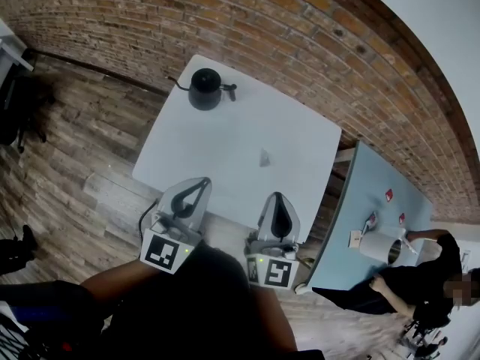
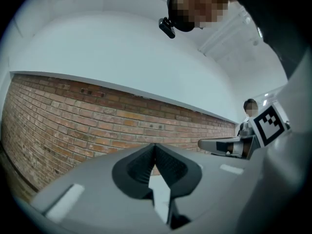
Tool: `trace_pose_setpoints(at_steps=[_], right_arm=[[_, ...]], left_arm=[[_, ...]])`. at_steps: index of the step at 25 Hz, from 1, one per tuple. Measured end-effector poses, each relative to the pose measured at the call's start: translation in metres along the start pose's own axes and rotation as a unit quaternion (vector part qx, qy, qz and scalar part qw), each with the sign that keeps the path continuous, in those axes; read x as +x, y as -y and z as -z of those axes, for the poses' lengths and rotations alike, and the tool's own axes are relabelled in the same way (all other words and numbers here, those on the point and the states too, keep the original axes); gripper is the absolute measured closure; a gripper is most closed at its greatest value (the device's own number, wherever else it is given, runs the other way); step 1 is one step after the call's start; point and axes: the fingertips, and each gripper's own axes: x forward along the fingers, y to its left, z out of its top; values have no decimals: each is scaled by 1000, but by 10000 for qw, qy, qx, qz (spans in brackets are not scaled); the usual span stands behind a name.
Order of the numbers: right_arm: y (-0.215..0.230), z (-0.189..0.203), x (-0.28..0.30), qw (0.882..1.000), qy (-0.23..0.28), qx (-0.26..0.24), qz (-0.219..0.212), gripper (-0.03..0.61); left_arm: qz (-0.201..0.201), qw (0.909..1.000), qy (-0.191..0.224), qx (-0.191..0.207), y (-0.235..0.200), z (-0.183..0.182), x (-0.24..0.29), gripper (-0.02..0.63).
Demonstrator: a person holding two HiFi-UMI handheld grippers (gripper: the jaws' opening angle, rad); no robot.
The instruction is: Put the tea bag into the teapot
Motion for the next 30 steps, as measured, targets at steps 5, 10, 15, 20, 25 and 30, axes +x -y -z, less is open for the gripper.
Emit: trace_pose_setpoints(at_steps=[5, 10, 15, 20, 25, 30], right_arm=[[-7, 0, 27, 9999, -71, -102, -32, 576], [-17, 1, 42, 9994, -207, -121, -268, 575], [-23, 5, 70, 9972, -232, -233, -668, 575], [-33, 12, 102, 9929, -325, -223, -1119, 575], [-41, 19, 136, 9872, -368, -141, -1543, 547], [-49, 32, 165, 9812, -474, -49, -1871, 525]], left_arm=[[51, 9998, -68, -179, -24, 10, 12, 614], [18, 9994, -106, -343, -38, 11, 21, 614], [-195, 9992, 37, -345, -55, 4, 28, 614], [-591, 9978, 154, -272, -75, -4, 26, 614], [-1017, 9945, 100, -210, -93, -5, 23, 614], [-1250, 9921, -57, -91, -108, 1, 20, 614]])
